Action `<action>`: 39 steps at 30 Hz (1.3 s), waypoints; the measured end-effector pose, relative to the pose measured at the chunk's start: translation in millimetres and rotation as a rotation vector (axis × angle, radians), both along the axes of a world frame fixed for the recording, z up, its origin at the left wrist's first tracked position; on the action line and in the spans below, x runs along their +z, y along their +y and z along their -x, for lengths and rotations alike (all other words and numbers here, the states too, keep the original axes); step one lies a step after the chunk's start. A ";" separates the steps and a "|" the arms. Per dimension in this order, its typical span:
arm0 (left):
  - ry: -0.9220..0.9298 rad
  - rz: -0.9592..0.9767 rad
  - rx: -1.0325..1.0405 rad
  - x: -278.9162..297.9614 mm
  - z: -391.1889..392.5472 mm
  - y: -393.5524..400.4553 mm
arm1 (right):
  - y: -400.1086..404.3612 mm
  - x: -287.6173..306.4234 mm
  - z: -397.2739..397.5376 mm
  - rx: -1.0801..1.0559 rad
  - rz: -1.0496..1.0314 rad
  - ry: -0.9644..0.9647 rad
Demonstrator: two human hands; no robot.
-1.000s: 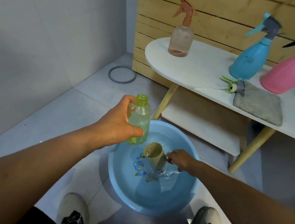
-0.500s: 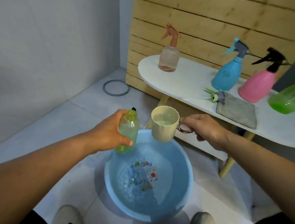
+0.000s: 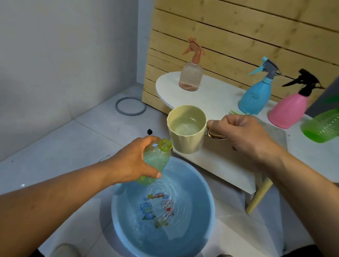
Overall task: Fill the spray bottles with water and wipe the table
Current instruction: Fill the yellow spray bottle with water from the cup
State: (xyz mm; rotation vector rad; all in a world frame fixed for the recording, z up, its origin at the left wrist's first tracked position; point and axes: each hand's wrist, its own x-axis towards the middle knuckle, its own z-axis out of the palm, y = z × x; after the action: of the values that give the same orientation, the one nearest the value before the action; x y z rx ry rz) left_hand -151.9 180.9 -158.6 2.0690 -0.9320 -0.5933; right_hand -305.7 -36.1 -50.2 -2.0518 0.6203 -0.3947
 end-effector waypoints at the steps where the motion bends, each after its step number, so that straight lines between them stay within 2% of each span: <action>1: -0.001 0.007 0.000 0.2 -0.2 -1.1 | 0.7 0.1 0.3 -0.005 0.011 0.000; 16: -0.011 0.013 -0.034 1.7 4.9 -5.6 | -7.6 -11.5 3.6 -0.015 0.274 0.005; 39: 0.018 -0.020 -0.058 1.4 6.9 -2.7 | 7.3 -4.0 0.9 -0.009 0.402 -0.004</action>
State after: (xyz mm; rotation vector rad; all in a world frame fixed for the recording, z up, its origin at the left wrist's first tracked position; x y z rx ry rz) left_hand -158.8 178.2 -157.1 2.0570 -0.9820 -0.6531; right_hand -306.6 -28.8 -54.2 -2.4285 0.5825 -0.5641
